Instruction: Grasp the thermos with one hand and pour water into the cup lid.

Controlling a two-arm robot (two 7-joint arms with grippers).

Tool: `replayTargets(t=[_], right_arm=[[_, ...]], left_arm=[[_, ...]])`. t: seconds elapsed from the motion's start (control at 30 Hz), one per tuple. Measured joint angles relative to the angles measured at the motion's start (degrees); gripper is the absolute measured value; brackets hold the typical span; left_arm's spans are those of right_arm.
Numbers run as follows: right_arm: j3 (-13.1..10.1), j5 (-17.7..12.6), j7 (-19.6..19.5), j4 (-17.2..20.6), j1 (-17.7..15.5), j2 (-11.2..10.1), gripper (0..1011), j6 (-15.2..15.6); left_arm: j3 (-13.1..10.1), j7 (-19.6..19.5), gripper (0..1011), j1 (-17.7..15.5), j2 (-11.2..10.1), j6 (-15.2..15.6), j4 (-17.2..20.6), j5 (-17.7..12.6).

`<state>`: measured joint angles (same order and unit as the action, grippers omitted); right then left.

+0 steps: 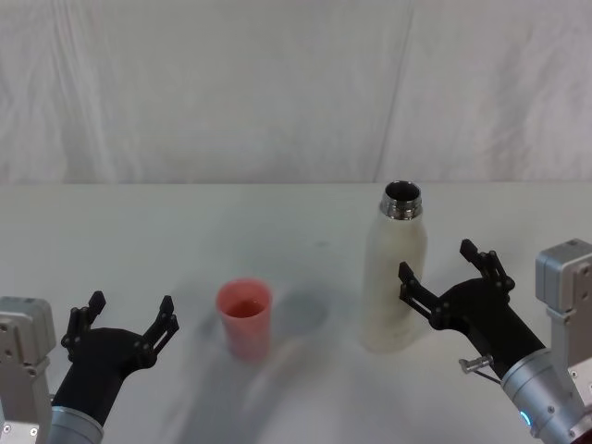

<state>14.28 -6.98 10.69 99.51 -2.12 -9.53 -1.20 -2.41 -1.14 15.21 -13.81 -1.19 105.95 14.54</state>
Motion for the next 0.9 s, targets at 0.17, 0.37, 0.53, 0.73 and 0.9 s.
replayTargets(t=[0.17,0.37,0.53,0.73,0.9], right_arm=[[0.21,-0.43,1.25,-0.45,0.78,-0.35,1001,0.31],[0.43,-1.00,2.30,-1.21,1.72,-0.74,1001,0.68],[0.53,-1.44,2.51,-1.85,2.17,-0.70,1001,0.60],[0.56,-1.58,2.51,-2.07,2.32,-0.69,1001,0.50],[0.52,-1.56,2.39,-2.01,2.14,-0.64,1001,0.44]], left_arm=[[0.01,0.02,1001,0.01,0.02,-0.01,0.00,0.00],[-0.01,-0.01,1001,0.01,0.01,0.00,0.00,0.00],[0.00,0.00,1001,0.00,0.00,0.00,0.00,0.00],[0.00,0.00,1001,0.00,0.00,0.00,0.00,0.00],[0.00,0.00,1001,0.00,0.01,0.00,0.00,0.00]])
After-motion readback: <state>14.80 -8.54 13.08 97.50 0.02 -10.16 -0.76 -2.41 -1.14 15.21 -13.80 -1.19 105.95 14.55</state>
